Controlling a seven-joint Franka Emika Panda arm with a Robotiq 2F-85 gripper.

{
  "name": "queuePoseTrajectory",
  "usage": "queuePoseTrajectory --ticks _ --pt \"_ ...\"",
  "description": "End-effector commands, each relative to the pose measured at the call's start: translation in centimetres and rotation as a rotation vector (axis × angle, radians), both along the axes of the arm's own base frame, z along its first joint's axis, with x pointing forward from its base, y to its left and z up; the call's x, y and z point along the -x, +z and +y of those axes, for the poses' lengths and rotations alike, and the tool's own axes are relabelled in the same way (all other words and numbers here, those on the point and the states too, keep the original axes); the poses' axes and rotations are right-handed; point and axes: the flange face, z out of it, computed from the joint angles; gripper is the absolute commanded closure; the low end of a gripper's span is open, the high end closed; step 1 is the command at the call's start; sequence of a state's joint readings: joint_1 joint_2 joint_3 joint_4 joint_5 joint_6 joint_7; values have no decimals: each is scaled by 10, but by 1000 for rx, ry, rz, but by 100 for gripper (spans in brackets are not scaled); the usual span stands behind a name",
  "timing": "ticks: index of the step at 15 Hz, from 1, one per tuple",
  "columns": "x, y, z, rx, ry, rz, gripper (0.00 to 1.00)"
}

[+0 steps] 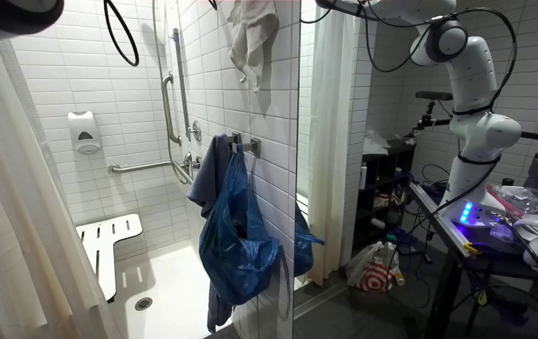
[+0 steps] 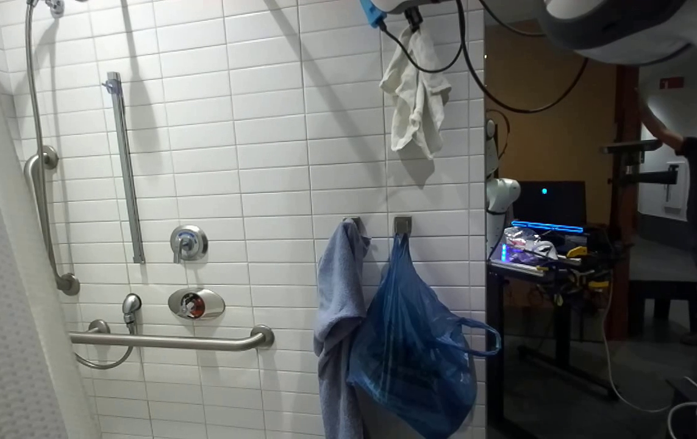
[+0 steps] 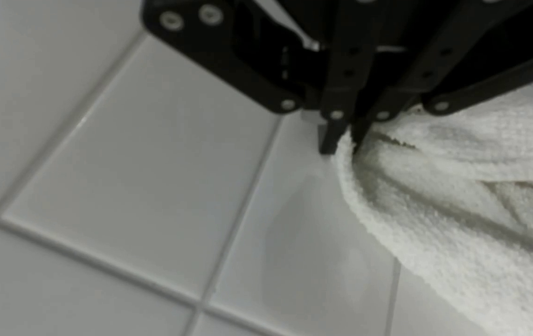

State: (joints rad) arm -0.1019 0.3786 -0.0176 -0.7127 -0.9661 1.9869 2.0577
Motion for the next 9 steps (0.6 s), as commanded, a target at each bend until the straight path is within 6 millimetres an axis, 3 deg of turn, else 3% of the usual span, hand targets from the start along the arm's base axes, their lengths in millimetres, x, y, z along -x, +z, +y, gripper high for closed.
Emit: queuePoseTrajectory --ticks 1,6,9 --pt "-8 -14 -37 6 -63 10 99" --pt "-20 -28 -35 28 -88 21 99" --pt "-36 -47 -32 88 -122 55 99"
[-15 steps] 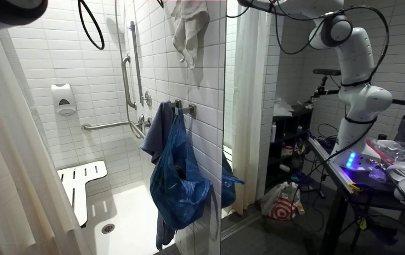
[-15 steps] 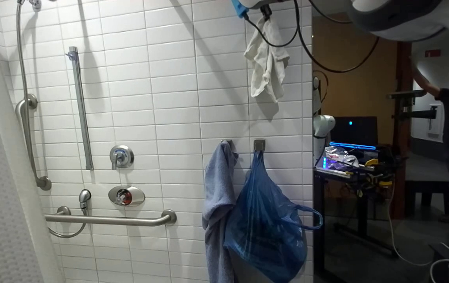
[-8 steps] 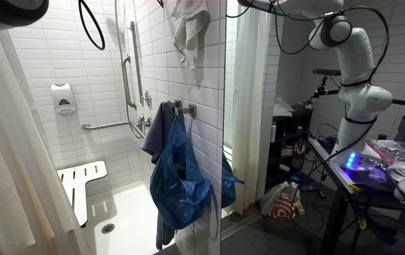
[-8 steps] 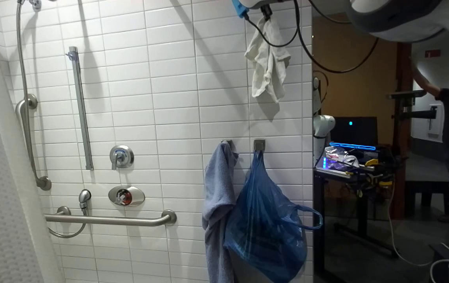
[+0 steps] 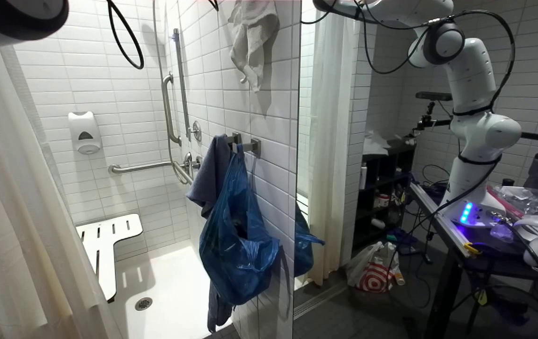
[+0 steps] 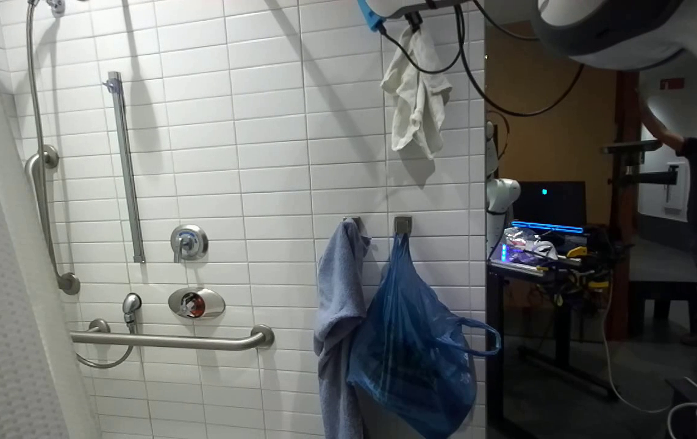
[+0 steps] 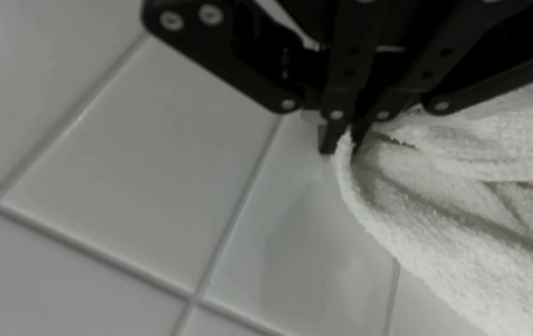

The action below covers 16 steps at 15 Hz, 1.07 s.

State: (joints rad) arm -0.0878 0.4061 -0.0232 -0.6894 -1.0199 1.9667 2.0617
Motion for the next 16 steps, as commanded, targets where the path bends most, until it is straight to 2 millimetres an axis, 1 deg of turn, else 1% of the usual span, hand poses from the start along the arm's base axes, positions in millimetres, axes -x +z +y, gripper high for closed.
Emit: queuePoseTrajectory --ticks 1,4,10,12,16 --pt "-33 -47 -34 75 -103 53 99" --pt "-47 -67 -30 154 -145 103 99" --pt "-59 -90 -23 260 -216 183 99" --pt "-59 -87 -16 294 -227 172 99" --pt "-53 -67 5 333 -213 110 99"
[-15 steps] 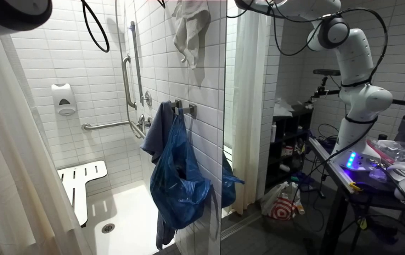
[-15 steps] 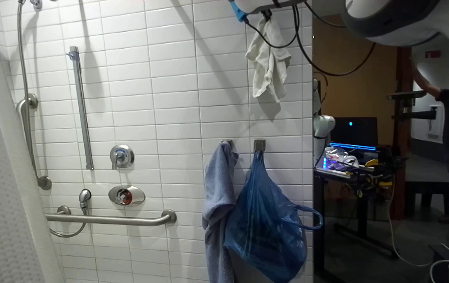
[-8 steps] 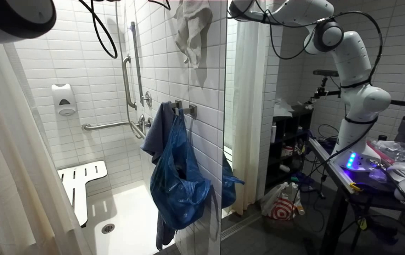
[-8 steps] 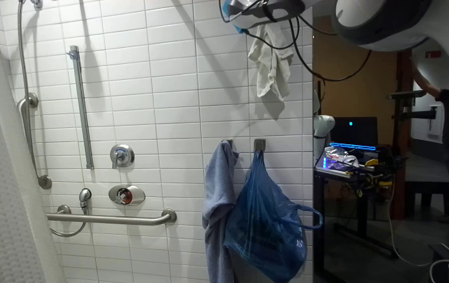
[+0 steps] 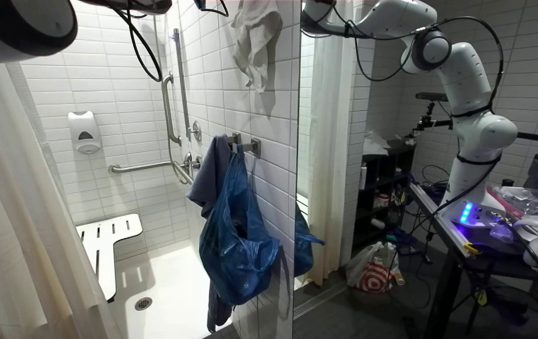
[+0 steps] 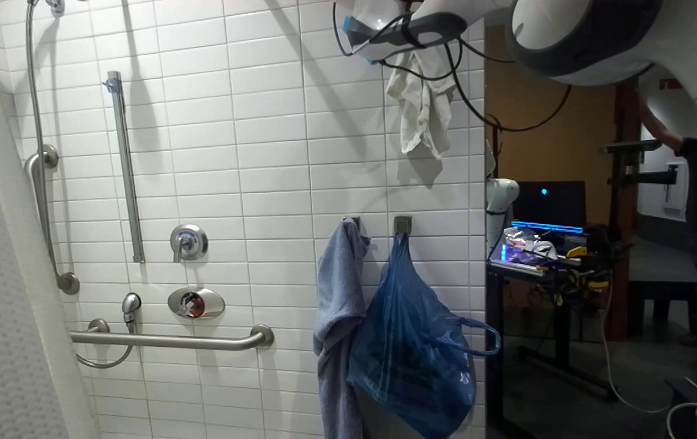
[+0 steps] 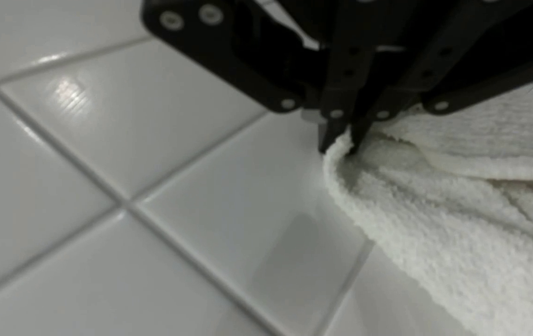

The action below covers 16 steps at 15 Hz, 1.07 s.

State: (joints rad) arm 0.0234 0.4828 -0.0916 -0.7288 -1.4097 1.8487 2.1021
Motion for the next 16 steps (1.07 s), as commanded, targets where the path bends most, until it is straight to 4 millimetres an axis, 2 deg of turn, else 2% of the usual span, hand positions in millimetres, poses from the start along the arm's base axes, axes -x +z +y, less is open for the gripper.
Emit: queuePoseTrajectory --ticks 1,9,16 --pt "-15 -15 -13 27 22 -34 99" --pt "-18 0 12 103 69 -48 99" --pt "-20 20 48 214 204 -91 99"
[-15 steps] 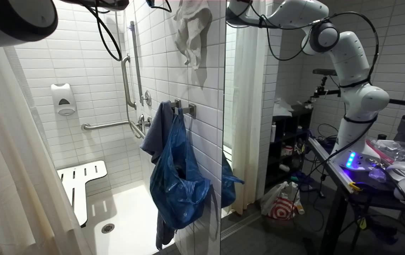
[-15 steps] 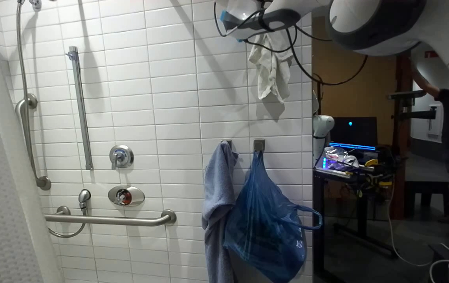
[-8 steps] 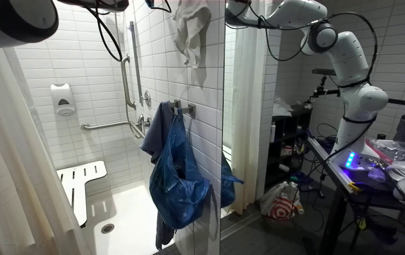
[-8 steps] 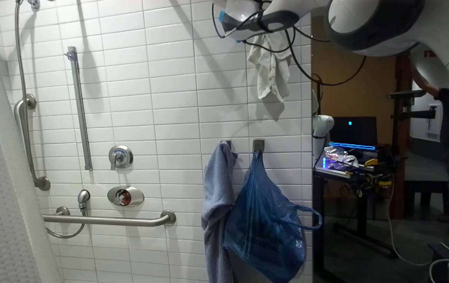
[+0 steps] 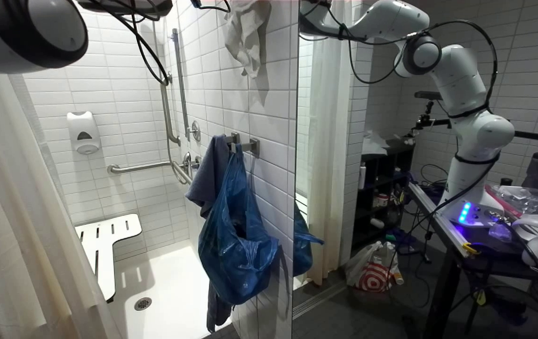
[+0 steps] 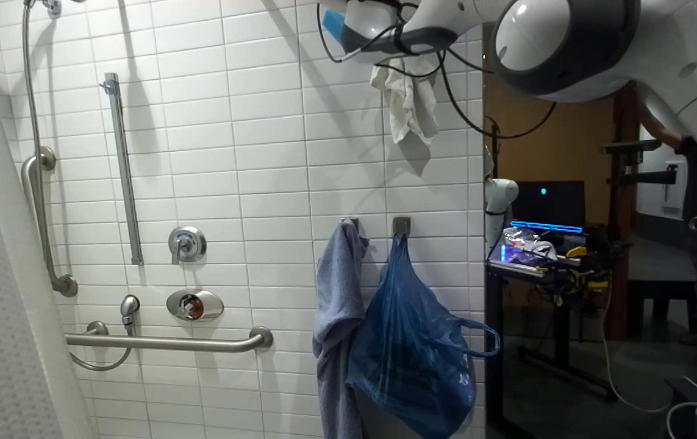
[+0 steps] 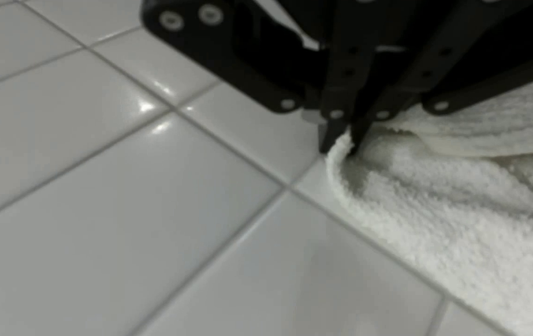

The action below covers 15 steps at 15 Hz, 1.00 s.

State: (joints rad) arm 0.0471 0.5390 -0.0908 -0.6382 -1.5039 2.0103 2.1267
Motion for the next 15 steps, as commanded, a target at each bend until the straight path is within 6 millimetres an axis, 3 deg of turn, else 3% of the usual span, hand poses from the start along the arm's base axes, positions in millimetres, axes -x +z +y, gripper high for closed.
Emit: queuePoseTrajectory --ticks 1,7,15 --pt "-6 8 15 85 84 -34 99" --pt "-7 15 32 138 184 -55 99" --pt "-14 10 50 205 369 7 99"
